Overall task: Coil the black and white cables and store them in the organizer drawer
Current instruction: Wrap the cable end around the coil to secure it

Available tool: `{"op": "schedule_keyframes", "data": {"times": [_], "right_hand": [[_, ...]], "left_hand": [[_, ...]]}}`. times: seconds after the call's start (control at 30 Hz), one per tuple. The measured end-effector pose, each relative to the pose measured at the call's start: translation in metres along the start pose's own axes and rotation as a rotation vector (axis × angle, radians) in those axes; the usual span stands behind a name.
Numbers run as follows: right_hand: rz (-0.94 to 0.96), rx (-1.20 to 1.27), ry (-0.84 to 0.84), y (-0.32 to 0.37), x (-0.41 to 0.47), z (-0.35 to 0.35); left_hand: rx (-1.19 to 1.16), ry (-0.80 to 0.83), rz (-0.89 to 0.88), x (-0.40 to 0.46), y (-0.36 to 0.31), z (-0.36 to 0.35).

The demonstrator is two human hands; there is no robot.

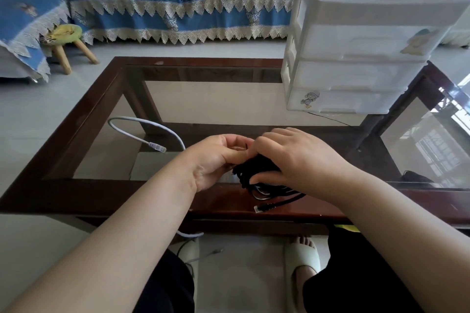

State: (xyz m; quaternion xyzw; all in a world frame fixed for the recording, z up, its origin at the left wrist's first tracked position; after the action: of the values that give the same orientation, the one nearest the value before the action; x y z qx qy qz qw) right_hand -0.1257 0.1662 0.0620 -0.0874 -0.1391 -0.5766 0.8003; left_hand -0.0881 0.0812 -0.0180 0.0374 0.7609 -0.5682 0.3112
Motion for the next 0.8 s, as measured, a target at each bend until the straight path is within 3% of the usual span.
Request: {"op": "schedule_keyframes", "data": {"times": [0.13,0.3,0.43,0.57,0.8], "right_hand": [[-0.013,0.068,-0.007,0.001,-0.001,0.001],[-0.249,0.408,-0.083,-0.013,-0.008,0.012],[-0.346,0.632,-0.199,-0.022,-0.013,0.024],[-0.343,0.847,-0.275,-0.025,-0.012,0.031],[-0.378,1.108,-0.377,-0.046,-0.015,0.032]], "left_hand": [[0.004,0.084,0.004,0.000,0.005,0.000],[-0.132,0.196,-0.010,-0.001,0.002,-0.007],[-0.266,0.297,-0.122,-0.009,-0.013,-0.014],[-0.320,0.327,-0.237,-0.013,-0.022,-0.020],[-0.418,0.330,-0.289,-0.011,-0.027,-0.029]]}}
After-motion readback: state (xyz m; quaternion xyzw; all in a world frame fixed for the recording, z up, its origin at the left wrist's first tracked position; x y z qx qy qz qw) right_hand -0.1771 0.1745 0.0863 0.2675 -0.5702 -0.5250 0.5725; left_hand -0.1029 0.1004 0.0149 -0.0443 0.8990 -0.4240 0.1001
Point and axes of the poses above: each hand's wrist, its own x-axis towards the middle knuckle, its own z-axis out of the back of the hand, y = z × x, the point moved 9 cm from there along x, towards the middle knuckle, and after that the axes turned 9 degrees about z, right-handed, at the moved point
